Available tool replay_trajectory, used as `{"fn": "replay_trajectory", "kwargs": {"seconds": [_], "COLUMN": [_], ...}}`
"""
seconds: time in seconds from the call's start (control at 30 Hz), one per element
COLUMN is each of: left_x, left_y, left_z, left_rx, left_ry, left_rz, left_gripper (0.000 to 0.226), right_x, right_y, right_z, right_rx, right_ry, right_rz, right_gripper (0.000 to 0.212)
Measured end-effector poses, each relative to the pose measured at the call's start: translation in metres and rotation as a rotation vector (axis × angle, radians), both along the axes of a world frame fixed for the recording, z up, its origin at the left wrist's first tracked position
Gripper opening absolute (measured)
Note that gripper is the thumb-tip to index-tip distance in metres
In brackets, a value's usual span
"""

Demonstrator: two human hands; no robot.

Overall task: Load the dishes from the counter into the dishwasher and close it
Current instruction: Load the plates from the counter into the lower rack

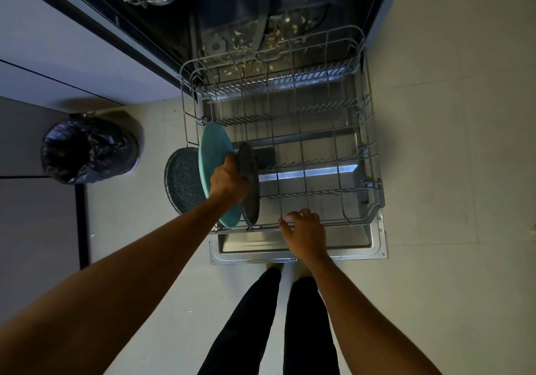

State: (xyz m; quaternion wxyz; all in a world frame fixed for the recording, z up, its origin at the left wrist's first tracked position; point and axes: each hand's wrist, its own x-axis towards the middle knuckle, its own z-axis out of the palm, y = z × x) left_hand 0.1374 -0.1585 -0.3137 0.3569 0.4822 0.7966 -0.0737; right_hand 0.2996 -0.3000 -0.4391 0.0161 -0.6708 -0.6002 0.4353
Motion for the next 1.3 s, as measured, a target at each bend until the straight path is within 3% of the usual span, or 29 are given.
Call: {"fn": "replay_trajectory", "kwargs": {"seconds": [0.27, 0.9, 1.2, 1.3], "left_x": [-0.015, -0.023, 0.004, 0.003], "left_y": [0.021, -0.011, -0.005, -0.006], "left_z": [0.022, 0.021, 0.01, 0.009], "left_rx": [-0.012, 0.092, -0.03, -0.055], "left_ry": [0.099, -0.009, 0.007, 0.036], "left_rz": [-0.188, -0.026, 0.069, 0.049], "left_gripper": [0.039, 0.041, 0.037, 0.048], "right_x": [-0.001, -0.005, -0.005, -0.005], "right_y": [-0.001, 0.0, 0.0, 0.0], "right_z": [-0.001, 0.001, 0.0, 0.0], "right_rx": [-0.002, -0.024, -0.015, -0.014], "right_ry": [-0.014, 0.018, 0.027, 0.032], "right_rz": [0.009, -0.104, -0.128, -0.133], "right_gripper": [0.045, 0.041, 0.04, 0.039]}}
